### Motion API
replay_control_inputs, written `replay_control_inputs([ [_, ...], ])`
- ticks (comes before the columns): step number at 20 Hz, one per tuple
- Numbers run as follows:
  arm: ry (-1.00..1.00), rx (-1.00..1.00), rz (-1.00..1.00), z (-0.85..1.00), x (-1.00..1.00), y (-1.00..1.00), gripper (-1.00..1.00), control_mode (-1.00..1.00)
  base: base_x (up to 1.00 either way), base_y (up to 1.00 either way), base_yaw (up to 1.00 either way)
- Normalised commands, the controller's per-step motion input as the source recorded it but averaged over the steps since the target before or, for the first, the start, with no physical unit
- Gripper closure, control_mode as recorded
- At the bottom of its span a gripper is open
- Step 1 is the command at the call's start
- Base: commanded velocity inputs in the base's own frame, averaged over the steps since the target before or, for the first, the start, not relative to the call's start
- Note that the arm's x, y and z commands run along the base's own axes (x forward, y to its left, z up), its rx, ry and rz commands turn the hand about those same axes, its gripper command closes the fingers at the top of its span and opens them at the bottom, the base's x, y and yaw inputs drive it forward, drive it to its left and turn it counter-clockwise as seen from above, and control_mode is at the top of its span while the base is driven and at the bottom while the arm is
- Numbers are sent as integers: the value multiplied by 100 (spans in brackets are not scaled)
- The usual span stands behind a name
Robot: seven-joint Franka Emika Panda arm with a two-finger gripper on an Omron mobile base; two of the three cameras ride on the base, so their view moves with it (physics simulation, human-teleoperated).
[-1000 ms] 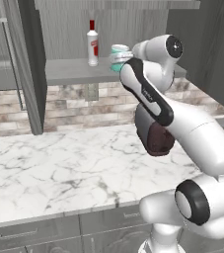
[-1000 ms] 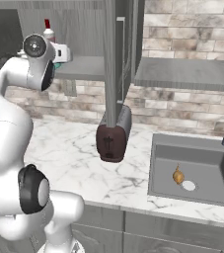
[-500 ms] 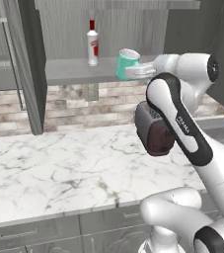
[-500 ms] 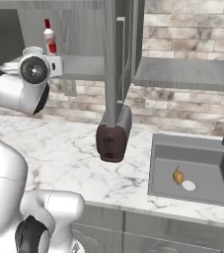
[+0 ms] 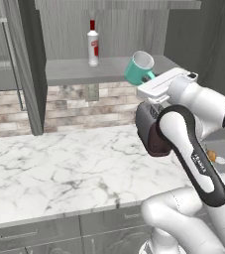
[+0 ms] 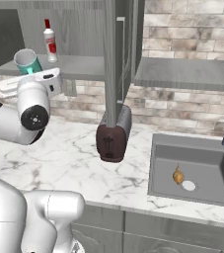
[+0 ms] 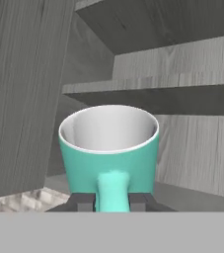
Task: Open the cabinet directly in front. Then move the liquor and the mug to the dining counter with the jar on it.
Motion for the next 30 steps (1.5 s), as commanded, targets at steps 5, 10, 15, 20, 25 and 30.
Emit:
replay_control_inputs([
  [5,0,0,0,0,-4,0,100,-100,0,0,0],
  [10,2,0,0,-5,-23,0,100,100,-12,0,2],
  [15,0,0,0,0,0,0,100,100,-99,-4,50],
  [20,0,0,0,0,0,0,100,100,-53,-9,85],
  [25,0,0,0,0,0,0,100,100,-18,0,98],
  [30,0,0,0,0,0,0,100,100,-16,0,98],
])
